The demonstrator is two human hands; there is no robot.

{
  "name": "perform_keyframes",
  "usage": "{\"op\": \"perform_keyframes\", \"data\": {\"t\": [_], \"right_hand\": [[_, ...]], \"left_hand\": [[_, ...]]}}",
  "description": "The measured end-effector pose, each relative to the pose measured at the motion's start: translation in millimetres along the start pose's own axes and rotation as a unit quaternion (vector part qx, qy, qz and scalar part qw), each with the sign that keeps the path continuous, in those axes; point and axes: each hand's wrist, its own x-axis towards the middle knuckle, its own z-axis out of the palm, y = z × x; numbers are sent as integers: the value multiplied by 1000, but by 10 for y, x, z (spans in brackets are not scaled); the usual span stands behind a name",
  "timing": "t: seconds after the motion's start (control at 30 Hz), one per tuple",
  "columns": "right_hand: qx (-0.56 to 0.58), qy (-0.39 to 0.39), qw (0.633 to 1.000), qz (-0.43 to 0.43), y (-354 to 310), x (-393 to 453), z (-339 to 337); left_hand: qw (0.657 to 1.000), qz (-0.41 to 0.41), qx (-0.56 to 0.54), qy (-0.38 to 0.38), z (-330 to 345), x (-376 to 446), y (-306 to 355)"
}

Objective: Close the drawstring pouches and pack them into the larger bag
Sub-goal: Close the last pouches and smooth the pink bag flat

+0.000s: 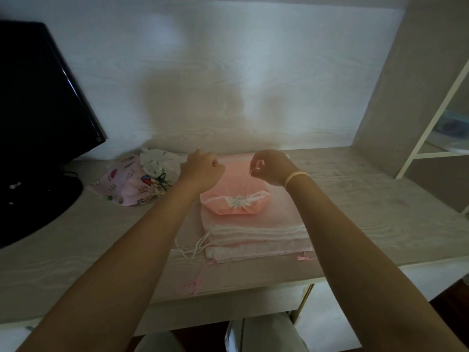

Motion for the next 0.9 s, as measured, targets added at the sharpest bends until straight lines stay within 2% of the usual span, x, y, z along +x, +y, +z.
{"op": "perform_keyframes", "data": {"t": [0.07, 0.13, 0.2, 0.27, 0.33, 0.4, 0.47, 0.6, 0.7, 0.8, 0.9], "right_hand": [[39, 35, 998, -28, 30, 34, 68], [53, 21, 998, -27, 56, 42, 119], [53, 1, 999, -6, 82, 46, 158], [56, 14, 998, 12, 81, 43, 167], [24, -8, 999, 29, 54, 34, 155], [-43, -87, 994, 44, 24, 14, 161], [-88, -147, 983, 62, -11, -16, 202], [-124, -196, 972, 30, -57, -96, 244], [-52, -186, 981, -11, -75, -177, 246], [22, -143, 989, -8, -44, -224, 275], [47, -110, 993, 3, 5, -256, 331]], "left_hand": [[999, 13, -18, 46, 63, 51, -15], [997, 15, -45, 64, 111, 71, -42], [995, -23, -73, 69, 110, 43, -60], [994, -56, -62, 75, 98, 5, -80], [997, -67, -37, 24, 93, -45, -88], [995, -71, -19, -69, 131, -80, -85], [989, -70, 16, -127, 170, -126, -50], [984, -73, -4, -160, 205, -174, 28], [985, -51, -16, -166, 182, -220, 65], [977, -59, -116, -168, 202, -238, 45], [950, -90, -284, -96, 232, -276, 31]]}}
